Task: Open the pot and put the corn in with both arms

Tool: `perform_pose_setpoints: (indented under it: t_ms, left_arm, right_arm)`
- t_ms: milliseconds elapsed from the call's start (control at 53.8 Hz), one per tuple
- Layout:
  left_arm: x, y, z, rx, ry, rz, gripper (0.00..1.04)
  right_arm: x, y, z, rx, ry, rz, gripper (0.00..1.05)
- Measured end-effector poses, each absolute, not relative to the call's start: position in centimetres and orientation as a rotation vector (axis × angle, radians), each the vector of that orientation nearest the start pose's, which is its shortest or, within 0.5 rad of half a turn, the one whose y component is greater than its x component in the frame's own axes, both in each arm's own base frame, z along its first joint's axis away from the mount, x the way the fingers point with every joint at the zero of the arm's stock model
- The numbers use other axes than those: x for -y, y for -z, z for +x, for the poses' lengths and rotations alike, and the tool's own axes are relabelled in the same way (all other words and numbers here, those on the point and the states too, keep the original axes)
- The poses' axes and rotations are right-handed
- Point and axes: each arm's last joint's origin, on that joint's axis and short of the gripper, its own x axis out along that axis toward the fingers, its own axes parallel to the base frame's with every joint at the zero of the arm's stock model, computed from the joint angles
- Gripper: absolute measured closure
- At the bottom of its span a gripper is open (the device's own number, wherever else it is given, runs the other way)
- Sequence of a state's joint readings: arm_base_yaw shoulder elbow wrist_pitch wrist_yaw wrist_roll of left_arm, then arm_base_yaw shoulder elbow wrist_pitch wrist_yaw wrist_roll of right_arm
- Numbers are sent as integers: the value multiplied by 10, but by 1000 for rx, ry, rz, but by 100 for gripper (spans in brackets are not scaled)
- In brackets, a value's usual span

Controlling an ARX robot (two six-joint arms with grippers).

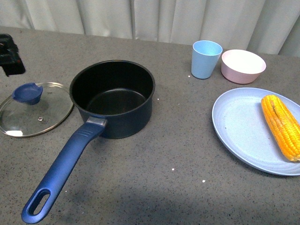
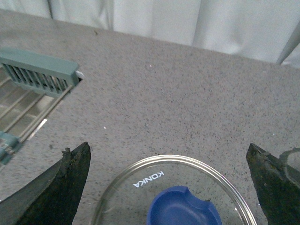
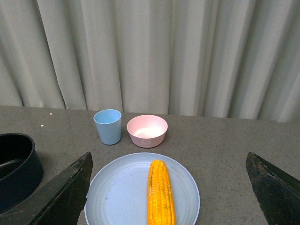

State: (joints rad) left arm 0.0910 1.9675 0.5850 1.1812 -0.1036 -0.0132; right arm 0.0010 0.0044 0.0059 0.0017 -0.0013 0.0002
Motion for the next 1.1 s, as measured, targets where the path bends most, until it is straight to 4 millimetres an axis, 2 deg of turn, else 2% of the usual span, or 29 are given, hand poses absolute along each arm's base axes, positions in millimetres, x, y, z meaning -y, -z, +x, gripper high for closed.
perform_pose_setpoints:
  t_ms: [74, 130, 205, 260, 335, 391, 595, 763, 1097]
  left_arm:
    - [-33, -114, 296, -211, -276, 24, 6]
    - [-35, -117, 282, -211, -298, 50, 9]
    - [-32, -119, 263, -128, -157, 17, 27]
    - [-24, -129, 245, -40, -24, 10, 43]
    - [-20, -135, 234, -18, -8, 8, 53]
    - [-17, -140, 220, -10, -4, 4, 66]
    - [-9, -145, 195, -21, -5, -2, 100]
    - [-1, -149, 179, -19, -1, -4, 101]
    - [0, -164, 156, -7, -2, -4, 101]
  right_arm:
    - [0, -165, 98, 3, -2, 0, 9]
    - [0, -165, 98, 3, -2, 0, 9]
    - [0, -165, 98, 3, -2, 0, 9]
    - [0, -165, 98, 3, -2, 0, 9]
    - [0, -165, 98, 3, -3, 0, 9]
    - [0, -165, 98, 3, -2, 0, 9]
    - [0, -165, 98, 3, -2, 0, 9]
    - [0, -165, 98, 3, -2, 0, 9]
    - [0, -165, 98, 3, -2, 0, 9]
